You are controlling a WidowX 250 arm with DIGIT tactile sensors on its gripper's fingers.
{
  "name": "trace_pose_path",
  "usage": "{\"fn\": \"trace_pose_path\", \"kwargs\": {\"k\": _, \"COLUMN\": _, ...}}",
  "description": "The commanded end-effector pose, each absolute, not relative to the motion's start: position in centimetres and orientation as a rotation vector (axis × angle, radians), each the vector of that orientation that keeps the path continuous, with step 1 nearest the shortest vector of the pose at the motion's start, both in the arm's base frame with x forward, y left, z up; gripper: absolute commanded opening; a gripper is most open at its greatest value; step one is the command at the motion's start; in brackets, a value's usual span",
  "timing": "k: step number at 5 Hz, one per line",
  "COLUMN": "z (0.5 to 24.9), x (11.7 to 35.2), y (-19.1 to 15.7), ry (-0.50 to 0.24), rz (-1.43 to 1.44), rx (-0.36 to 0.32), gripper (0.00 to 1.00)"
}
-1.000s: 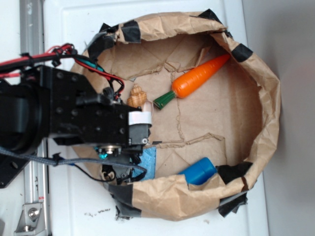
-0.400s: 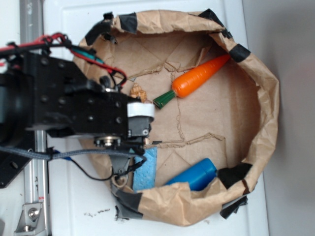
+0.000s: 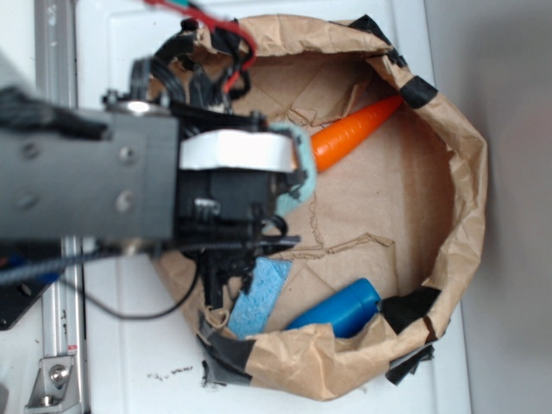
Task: Grab the blue cloth.
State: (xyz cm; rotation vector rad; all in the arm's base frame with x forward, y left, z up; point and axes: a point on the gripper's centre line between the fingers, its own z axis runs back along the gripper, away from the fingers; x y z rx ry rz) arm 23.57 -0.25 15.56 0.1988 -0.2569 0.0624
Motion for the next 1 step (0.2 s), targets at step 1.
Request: {"fn": "trace_pose_path", "kwargs": {"k": 1, "z": 20.75, "x": 23.46, "y": -0.66, "ry": -0.286, "rz": 0.037, "rx": 0.179, "gripper": 0.00}}
